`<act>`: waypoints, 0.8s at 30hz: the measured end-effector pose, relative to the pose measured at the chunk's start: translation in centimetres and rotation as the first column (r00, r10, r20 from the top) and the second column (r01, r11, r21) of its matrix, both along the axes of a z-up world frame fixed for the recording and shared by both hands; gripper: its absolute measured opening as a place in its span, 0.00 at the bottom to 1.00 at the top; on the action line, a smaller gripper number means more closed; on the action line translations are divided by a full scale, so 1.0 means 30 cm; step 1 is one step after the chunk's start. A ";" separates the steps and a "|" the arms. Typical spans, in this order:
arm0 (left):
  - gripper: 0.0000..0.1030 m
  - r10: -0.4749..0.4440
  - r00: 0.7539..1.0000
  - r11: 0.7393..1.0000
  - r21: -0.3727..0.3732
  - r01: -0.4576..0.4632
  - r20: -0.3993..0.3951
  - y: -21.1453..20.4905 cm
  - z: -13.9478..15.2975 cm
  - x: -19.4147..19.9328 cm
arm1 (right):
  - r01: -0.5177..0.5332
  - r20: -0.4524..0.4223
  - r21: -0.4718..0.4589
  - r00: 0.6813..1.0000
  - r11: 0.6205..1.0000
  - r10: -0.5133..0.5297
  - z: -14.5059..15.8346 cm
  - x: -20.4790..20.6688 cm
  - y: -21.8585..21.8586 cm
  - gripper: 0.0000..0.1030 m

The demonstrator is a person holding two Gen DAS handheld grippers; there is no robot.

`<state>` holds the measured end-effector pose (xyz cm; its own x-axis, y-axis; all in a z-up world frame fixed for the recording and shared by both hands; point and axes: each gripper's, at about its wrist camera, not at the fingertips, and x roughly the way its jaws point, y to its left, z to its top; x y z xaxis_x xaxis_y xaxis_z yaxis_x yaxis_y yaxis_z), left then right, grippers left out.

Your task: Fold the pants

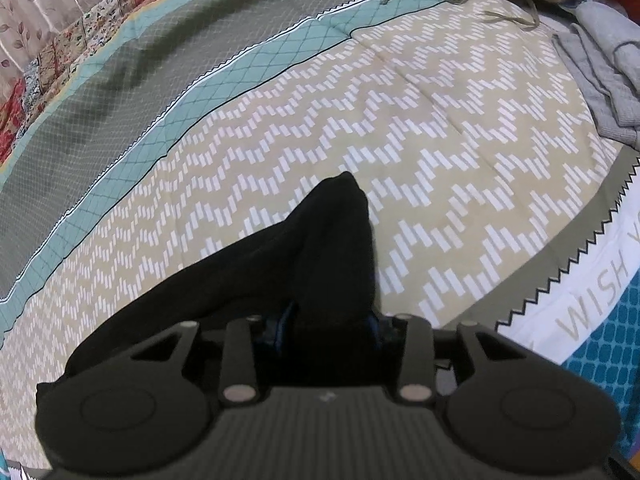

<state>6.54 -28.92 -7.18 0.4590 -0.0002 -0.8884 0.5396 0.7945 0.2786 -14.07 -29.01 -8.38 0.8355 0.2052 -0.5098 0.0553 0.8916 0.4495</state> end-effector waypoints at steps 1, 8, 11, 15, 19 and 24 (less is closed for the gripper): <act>0.35 -0.001 1.000 1.000 -0.001 0.001 0.000 0.000 -0.001 0.001 | 0.006 0.006 0.018 1.000 1.000 -0.006 -0.007 0.002 -0.012 0.59; 0.38 0.002 1.000 1.000 -0.002 -0.002 -0.001 -0.004 -0.004 0.007 | 0.028 0.014 0.071 0.999 0.997 -0.029 -0.030 0.013 -0.025 0.64; 0.39 0.005 1.000 1.000 -0.002 -0.005 -0.001 -0.008 -0.007 0.010 | 0.033 0.013 0.134 0.999 0.990 -0.035 -0.038 0.013 -0.043 0.67; 0.39 0.006 1.000 1.000 -0.001 -0.006 -0.001 -0.009 -0.009 0.011 | 0.032 -0.004 0.173 0.999 0.984 -0.031 -0.033 0.020 -0.058 0.64; 0.39 0.004 1.000 1.000 -0.001 -0.004 0.001 -0.010 -0.011 0.010 | 0.007 -0.036 0.145 0.999 0.989 -0.002 -0.031 0.031 -0.045 0.30; 0.24 -0.016 0.999 1.000 -0.002 0.016 0.029 -0.017 -0.006 -0.007 | -0.021 -0.014 0.091 1.000 0.996 0.022 0.000 0.017 -0.012 0.14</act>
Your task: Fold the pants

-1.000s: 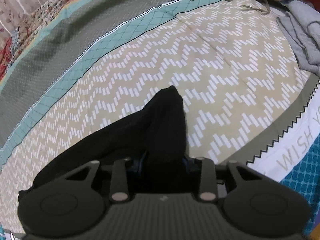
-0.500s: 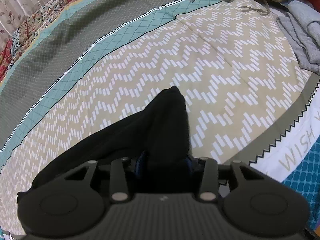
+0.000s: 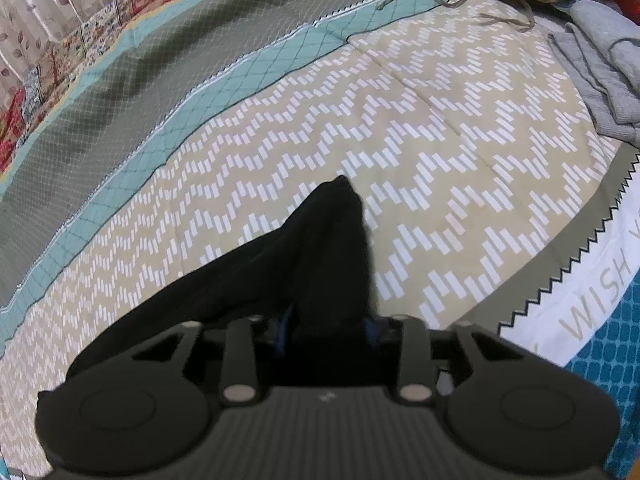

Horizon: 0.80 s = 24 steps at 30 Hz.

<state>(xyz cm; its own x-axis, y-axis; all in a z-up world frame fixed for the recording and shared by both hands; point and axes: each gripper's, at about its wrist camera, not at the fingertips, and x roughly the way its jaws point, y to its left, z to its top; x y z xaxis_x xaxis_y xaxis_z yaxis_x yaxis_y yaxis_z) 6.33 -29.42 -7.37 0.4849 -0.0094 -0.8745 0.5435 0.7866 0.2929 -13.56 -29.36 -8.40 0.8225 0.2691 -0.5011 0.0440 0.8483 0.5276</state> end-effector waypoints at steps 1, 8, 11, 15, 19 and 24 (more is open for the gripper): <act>0.22 -0.003 1.000 1.000 -0.005 0.003 0.004 0.002 0.005 -0.004 | -0.003 0.009 -0.019 1.000 1.000 0.003 0.011 0.000 0.013 0.13; 0.17 -0.009 1.000 0.992 -0.123 0.006 -0.021 0.088 0.095 -0.011 | -0.027 0.063 -0.028 0.998 0.999 0.028 0.093 -0.016 0.068 0.13; 0.17 -0.006 0.999 0.979 -0.206 -0.003 -0.039 0.167 0.157 -0.007 | -0.055 0.092 -0.019 0.994 0.998 0.057 0.140 -0.022 0.096 0.13; 0.17 0.027 0.997 0.948 -0.315 -0.048 -0.069 0.309 0.249 0.019 | -0.117 0.130 -0.015 0.985 0.993 0.118 0.199 -0.011 0.155 0.13; 0.17 0.091 0.992 0.908 -0.402 -0.119 -0.089 0.470 0.325 0.043 | -0.192 0.161 -0.026 0.968 0.981 0.194 0.256 0.017 0.242 0.13; 0.17 0.164 0.981 0.865 -0.463 -0.194 -0.105 0.677 0.357 0.060 | -0.280 0.162 -0.054 0.945 0.958 0.285 0.296 0.062 0.377 0.13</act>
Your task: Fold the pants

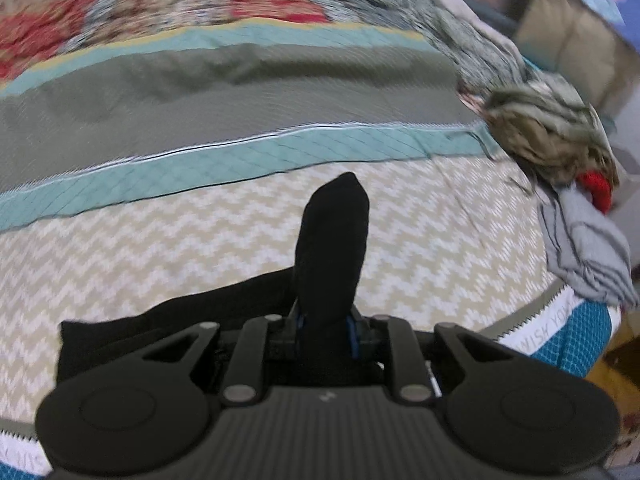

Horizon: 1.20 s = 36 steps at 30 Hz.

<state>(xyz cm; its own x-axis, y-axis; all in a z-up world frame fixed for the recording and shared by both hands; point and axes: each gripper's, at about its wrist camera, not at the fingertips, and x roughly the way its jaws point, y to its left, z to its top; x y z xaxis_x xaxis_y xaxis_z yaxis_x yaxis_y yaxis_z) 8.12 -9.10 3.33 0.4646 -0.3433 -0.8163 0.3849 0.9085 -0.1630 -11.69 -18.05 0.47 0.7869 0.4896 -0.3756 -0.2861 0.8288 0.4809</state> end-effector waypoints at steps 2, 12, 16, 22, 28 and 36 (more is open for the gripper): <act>0.17 0.034 0.999 0.999 -0.029 -0.034 -0.011 0.083 0.002 0.005 | -0.033 0.001 -0.024 0.999 0.999 0.033 0.013 0.013 0.053 0.13; 0.17 0.172 0.985 0.975 -0.142 -0.173 -0.022 0.450 -0.042 -0.006 | -0.203 -0.035 -0.131 0.979 0.970 0.200 0.025 0.084 0.300 0.13; 0.16 0.211 0.977 0.963 -0.163 -0.213 -0.031 0.561 -0.069 0.007 | -0.258 -0.066 -0.158 0.966 0.953 0.251 0.016 0.128 0.400 0.13; 0.22 0.228 0.971 0.956 -0.170 -0.237 -0.074 0.639 -0.161 0.053 | -0.304 -0.155 -0.193 0.948 0.933 0.277 -0.042 0.191 0.515 0.15; 0.54 0.271 0.961 0.960 -0.064 -0.274 -0.054 0.664 -0.259 0.062 | -0.364 -0.239 -0.108 0.913 0.925 0.332 -0.100 0.246 0.515 0.43; 0.62 0.261 0.962 0.956 0.118 -0.269 0.081 0.644 -0.230 0.009 | -0.333 -0.143 -0.081 0.937 0.939 0.320 -0.035 0.114 0.384 0.46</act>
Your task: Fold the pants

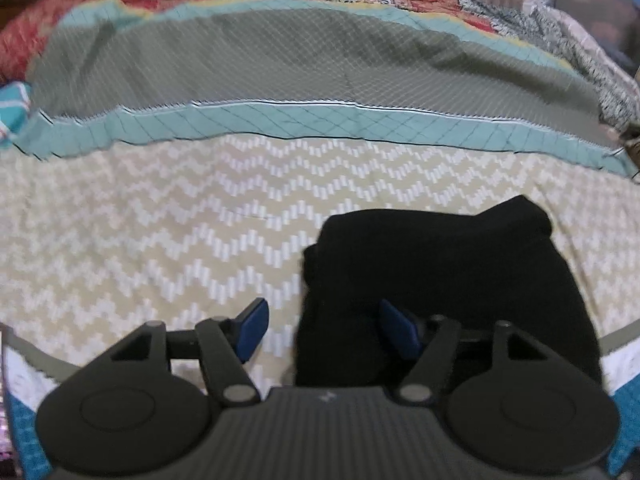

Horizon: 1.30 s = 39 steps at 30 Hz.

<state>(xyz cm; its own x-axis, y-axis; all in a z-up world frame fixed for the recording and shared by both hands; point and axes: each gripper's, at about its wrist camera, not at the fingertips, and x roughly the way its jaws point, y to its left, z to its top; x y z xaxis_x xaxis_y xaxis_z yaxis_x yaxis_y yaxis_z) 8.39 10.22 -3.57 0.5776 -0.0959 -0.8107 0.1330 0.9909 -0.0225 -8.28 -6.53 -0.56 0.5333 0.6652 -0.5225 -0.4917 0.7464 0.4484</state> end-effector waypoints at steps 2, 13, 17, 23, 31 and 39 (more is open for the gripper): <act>0.62 0.003 1.000 0.999 0.040 -0.003 0.016 -0.002 0.009 -0.022 | 0.028 0.002 -0.006 1.000 1.000 -0.028 -0.004 0.010 -0.017 0.46; 0.72 0.029 0.997 0.989 0.143 -0.039 0.071 0.006 0.017 -0.143 | 0.110 -0.109 -0.081 0.987 0.991 -0.118 -0.114 0.081 -0.033 0.43; 0.72 0.047 0.997 0.987 0.153 -0.057 0.069 0.008 0.004 -0.141 | 0.102 -0.071 -0.060 0.992 0.993 -0.106 -0.084 0.052 -0.050 0.44; 0.75 0.052 0.996 0.987 0.151 -0.062 0.070 0.019 0.004 -0.144 | 0.168 0.004 -0.021 0.986 0.986 -0.168 -0.047 0.029 -0.107 0.44; 0.75 0.057 0.996 0.990 0.125 -0.066 0.073 0.037 0.031 -0.176 | 0.294 -0.045 -0.003 0.955 0.956 -0.294 -0.083 0.069 -0.193 0.44; 0.76 0.071 0.994 0.997 0.016 -0.072 0.082 0.086 0.078 -0.250 | 0.313 -0.102 -0.043 0.943 0.949 -0.315 -0.128 0.071 -0.204 0.44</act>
